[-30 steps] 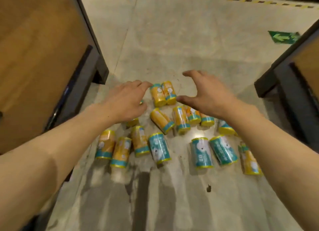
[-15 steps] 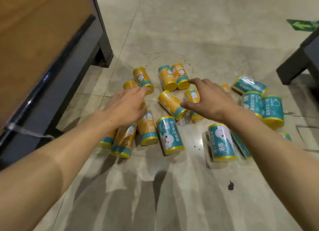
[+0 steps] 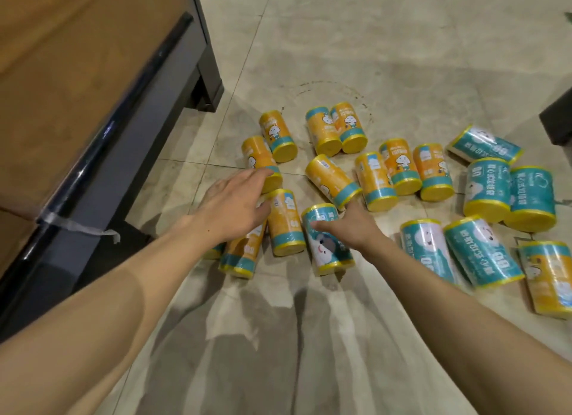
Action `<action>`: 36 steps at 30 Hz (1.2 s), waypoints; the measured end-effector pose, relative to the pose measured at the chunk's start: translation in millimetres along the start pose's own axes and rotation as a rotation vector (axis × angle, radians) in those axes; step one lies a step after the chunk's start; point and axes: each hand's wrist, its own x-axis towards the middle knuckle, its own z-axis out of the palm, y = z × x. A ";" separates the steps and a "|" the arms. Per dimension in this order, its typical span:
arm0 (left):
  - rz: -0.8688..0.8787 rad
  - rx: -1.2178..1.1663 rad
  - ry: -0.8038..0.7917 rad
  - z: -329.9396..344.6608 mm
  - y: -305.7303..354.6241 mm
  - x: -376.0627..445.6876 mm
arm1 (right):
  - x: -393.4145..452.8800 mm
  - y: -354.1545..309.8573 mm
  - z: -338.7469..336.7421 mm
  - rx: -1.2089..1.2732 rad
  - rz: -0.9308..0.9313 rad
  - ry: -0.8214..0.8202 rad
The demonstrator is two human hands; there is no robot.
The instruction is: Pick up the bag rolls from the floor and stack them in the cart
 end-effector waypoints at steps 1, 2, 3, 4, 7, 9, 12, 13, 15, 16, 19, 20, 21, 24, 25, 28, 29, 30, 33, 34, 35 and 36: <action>-0.006 -0.007 0.001 1.0 -2.3 0.1 | 8.0 6.1 8.0 0.053 0.049 -0.015; -0.011 -0.018 0.003 2.3 -5.2 0.6 | 14.2 11.2 14.6 0.094 0.090 -0.033; -0.017 -0.030 0.001 3.7 -8.0 1.2 | 19.8 15.6 21.0 0.131 0.116 -0.047; -0.021 -0.039 -0.004 5.6 -11.3 1.5 | 24.3 19.2 27.4 0.150 0.139 -0.059; -0.040 -0.039 -0.024 12.8 -20.1 1.1 | 33.9 24.4 41.4 0.205 0.172 -0.066; -0.070 -0.032 -0.045 18.8 -23.5 0.5 | 33.9 23.5 43.5 0.283 0.190 -0.073; -0.101 -0.067 -0.052 29.2 -20.9 1.6 | 30.5 26.3 39.9 0.424 0.216 -0.078; -0.105 -0.088 -0.047 33.0 -17.3 2.4 | 27.1 26.0 37.2 0.481 0.221 -0.085; -0.120 -0.144 -0.046 40.3 -8.5 5.9 | 22.0 26.1 30.4 0.608 0.209 -0.092; -0.146 -0.189 -0.050 43.9 -3.7 8.4 | 19.2 26.4 25.4 0.656 0.189 -0.103; -0.289 -0.397 -0.051 60.7 7.5 16.3 | 10.7 28.2 9.6 0.727 0.136 -0.126; -0.348 -0.459 -0.041 68.1 11.1 19.5 | 7.8 28.1 3.9 0.732 0.118 -0.128; -0.407 -0.503 -0.033 75.7 15.6 23.1 | 4.3 26.8 -2.2 0.733 0.102 -0.130; -0.538 -0.503 -0.002 93.2 35.3 35.1 | -5.2 25.6 -21.6 0.754 0.068 -0.118; -0.558 -0.480 0.010 96.5 42.6 38.8 | -8.6 25.0 -28.0 0.773 0.071 -0.118; -0.581 -0.450 0.050 108.4 57.0 47.5 | -19.8 25.2 -45.5 0.835 0.078 -0.127; -0.593 -0.448 0.064 114.1 58.9 50.0 | -24.3 26.1 -50.0 0.869 0.086 -0.132; -0.612 -0.445 0.076 120.0 60.5 52.5 | -28.0 27.8 -53.8 0.898 0.086 -0.142; -0.676 -0.433 0.072 135.4 62.7 60.3 | -37.9 35.9 -63.3 0.974 0.071 -0.167; -0.689 -0.419 0.064 137.9 62.3 63.0 | -40.0 38.8 -66.0 0.990 0.065 -0.167; -0.698 -0.405 0.055 139.7 60.7 65.4 | -42.7 40.7 -68.3 0.999 0.061 -0.165; -0.703 -0.394 0.040 140.0 59.2 67.3 | -44.6 42.2 -70.1 1.004 0.055 -0.161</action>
